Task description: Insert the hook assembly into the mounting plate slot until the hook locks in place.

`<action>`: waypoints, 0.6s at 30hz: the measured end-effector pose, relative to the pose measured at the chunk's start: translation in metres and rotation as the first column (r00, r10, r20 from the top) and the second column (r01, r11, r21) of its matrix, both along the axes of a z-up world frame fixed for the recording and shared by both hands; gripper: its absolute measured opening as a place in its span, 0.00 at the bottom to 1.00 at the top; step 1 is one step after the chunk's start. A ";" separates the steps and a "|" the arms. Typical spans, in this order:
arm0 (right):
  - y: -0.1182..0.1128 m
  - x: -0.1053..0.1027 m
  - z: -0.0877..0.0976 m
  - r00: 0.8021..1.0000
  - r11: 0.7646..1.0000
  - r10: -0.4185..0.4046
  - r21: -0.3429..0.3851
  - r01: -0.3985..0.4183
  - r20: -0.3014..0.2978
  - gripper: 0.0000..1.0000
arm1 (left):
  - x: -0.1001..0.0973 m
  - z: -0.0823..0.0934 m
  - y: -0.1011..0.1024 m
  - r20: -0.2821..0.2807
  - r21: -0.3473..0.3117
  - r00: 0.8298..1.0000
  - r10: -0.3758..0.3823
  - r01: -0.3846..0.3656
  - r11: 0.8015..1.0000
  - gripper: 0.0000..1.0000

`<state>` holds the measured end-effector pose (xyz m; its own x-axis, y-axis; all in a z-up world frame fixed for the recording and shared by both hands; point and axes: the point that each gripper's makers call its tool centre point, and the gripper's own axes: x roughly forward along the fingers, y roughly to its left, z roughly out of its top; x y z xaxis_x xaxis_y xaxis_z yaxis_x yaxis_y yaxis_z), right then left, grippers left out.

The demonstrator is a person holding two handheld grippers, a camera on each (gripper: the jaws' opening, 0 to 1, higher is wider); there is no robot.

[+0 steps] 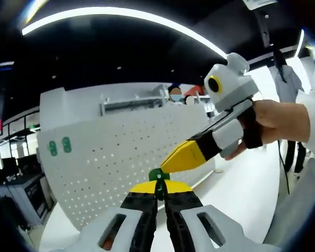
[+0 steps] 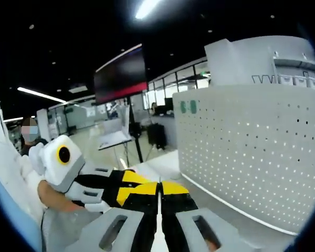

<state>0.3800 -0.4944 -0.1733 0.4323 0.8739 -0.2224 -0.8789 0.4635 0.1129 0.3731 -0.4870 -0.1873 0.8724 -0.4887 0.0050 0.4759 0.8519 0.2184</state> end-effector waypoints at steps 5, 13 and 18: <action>0.000 -0.001 0.000 1.000 1.000 0.000 -0.004 0.000 0.003 0.00 | -0.001 0.000 0.000 -0.001 0.000 1.000 0.001 -0.001 1.000 0.04; -0.001 -0.002 0.002 1.000 1.000 0.006 -0.015 -0.005 0.024 0.00 | -0.002 0.002 -0.001 -0.005 -0.010 1.000 0.001 -0.001 1.000 0.04; 0.000 -0.003 0.003 1.000 1.000 0.005 -0.009 -0.005 0.031 0.00 | -0.002 0.002 -0.001 -0.006 -0.013 1.000 0.001 -0.001 1.000 0.04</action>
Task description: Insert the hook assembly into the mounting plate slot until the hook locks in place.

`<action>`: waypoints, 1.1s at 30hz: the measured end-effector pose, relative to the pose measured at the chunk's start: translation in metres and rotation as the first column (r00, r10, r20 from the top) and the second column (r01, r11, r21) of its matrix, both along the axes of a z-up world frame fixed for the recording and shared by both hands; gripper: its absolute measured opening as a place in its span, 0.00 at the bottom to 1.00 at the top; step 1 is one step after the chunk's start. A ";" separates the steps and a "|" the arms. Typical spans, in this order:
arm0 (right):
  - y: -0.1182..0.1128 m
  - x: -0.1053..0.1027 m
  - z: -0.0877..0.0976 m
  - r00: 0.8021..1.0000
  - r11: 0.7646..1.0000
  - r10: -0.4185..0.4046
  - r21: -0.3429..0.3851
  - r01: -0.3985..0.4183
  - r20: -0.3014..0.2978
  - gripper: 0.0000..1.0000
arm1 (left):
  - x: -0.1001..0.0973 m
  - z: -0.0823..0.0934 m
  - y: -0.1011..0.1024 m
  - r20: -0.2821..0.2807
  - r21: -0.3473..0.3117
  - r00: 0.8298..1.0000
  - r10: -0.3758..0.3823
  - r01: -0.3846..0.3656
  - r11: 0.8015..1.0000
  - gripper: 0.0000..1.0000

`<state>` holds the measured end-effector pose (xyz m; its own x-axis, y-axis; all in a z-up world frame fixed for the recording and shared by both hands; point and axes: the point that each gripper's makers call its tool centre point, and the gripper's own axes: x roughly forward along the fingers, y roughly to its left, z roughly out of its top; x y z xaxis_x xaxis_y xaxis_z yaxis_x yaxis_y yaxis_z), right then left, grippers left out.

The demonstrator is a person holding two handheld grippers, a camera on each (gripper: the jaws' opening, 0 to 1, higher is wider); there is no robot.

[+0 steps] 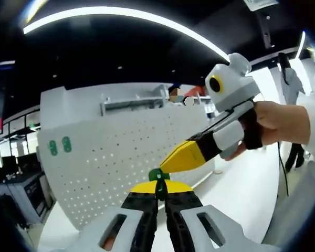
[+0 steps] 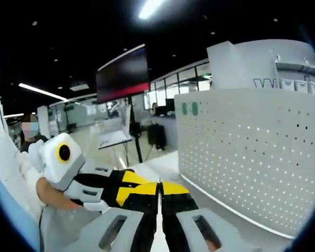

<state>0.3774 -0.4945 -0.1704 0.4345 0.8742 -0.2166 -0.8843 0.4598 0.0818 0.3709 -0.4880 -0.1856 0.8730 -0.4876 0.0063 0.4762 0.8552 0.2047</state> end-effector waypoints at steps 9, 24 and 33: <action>-0.001 0.000 0.002 1.000 1.000 0.003 0.003 -0.003 0.027 0.03 | 0.001 -0.001 0.000 -0.002 0.005 1.000 0.003 -0.003 1.000 0.04; -0.011 0.002 -0.005 0.998 1.000 -0.001 -0.026 0.003 0.060 0.24 | 0.006 0.000 0.008 -0.015 -0.004 1.000 0.026 -0.026 1.000 0.03; -0.019 0.002 -0.016 0.997 0.998 -0.004 -0.061 0.009 0.075 0.45 | 0.012 0.006 0.018 -0.016 -0.021 0.999 0.048 -0.049 0.999 0.03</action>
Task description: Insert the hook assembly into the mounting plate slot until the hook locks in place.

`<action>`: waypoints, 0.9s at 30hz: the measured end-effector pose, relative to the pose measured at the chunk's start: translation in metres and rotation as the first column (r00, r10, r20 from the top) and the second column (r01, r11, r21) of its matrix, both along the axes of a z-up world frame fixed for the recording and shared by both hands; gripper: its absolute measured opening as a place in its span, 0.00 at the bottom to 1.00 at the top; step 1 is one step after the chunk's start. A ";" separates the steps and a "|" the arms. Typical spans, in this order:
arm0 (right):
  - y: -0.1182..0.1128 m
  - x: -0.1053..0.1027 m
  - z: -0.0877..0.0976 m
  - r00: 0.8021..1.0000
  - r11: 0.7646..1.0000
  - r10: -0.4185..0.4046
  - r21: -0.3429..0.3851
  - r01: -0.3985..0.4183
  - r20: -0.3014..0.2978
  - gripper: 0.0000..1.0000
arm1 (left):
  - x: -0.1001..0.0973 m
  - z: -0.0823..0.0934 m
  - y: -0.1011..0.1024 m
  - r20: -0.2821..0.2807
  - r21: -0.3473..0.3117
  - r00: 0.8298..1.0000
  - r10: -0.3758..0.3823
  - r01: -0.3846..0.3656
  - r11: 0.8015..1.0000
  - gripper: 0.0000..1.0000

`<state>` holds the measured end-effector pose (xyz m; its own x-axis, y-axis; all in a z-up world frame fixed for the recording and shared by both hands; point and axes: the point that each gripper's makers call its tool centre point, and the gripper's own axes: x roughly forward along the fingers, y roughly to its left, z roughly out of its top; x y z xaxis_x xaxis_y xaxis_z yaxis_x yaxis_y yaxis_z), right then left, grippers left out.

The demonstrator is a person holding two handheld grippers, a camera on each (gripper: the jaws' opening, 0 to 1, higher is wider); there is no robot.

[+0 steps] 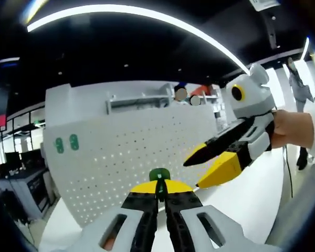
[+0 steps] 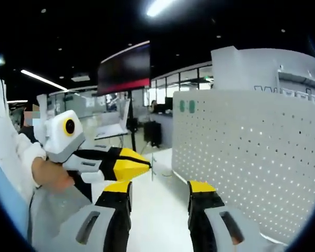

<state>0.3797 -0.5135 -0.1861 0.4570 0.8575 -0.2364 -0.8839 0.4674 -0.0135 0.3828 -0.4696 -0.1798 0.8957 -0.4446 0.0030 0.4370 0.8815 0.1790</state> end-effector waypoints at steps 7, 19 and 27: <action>-0.006 0.003 0.002 0.999 0.999 -0.024 0.026 0.023 0.023 0.57 | 0.007 0.008 0.009 0.005 -0.005 1.000 0.020 -0.020 1.000 0.03; -0.031 0.017 0.008 0.992 0.990 -0.122 0.080 0.119 0.031 0.81 | 0.025 0.024 0.024 0.023 -0.024 0.998 0.064 -0.063 0.998 0.03; -0.044 0.024 0.012 0.985 0.982 -0.164 0.099 0.159 0.052 0.93 | 0.044 0.043 0.040 0.053 -0.043 0.991 0.121 -0.119 0.992 0.03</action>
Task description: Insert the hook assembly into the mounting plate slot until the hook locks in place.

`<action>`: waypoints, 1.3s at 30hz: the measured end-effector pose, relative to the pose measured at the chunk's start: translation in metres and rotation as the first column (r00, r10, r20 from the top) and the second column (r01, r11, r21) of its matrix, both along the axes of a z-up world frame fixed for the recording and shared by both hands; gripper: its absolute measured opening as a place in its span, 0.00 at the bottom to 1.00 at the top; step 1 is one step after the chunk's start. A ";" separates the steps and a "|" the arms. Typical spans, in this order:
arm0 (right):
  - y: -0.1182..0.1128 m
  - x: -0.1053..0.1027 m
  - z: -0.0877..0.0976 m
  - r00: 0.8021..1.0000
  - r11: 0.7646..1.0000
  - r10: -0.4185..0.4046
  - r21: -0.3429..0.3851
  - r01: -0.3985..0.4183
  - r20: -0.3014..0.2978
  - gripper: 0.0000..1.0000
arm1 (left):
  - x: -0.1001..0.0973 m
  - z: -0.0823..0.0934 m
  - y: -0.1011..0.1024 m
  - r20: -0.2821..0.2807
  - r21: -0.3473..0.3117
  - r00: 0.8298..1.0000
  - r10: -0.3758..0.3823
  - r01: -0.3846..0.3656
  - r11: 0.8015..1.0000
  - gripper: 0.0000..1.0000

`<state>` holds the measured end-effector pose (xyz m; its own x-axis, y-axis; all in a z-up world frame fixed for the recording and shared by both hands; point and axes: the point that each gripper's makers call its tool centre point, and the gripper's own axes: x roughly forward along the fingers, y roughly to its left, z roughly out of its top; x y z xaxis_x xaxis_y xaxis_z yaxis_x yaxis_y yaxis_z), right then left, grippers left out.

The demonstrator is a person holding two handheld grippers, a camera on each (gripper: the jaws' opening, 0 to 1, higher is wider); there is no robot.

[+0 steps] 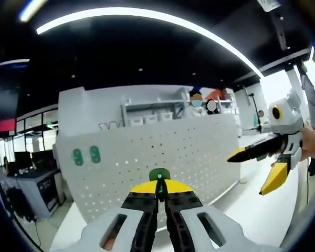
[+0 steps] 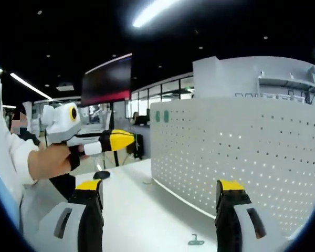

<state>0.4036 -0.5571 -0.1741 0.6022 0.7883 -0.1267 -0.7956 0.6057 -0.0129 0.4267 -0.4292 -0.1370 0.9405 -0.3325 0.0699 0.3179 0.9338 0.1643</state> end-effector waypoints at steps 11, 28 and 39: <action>-0.012 0.005 0.008 0.997 0.999 -0.045 0.005 0.044 0.059 1.00 | 0.030 0.025 0.018 0.045 0.001 0.996 0.072 -0.072 0.997 0.04; -0.024 0.006 0.008 0.996 0.998 -0.070 0.005 0.070 0.059 1.00 | 0.069 0.042 0.037 0.062 -0.033 0.988 0.144 -0.142 0.989 0.04; -0.031 0.008 0.005 0.994 0.996 -0.093 0.006 0.092 0.055 1.00 | 0.100 0.054 0.039 0.072 -0.048 0.985 0.159 -0.156 0.987 0.03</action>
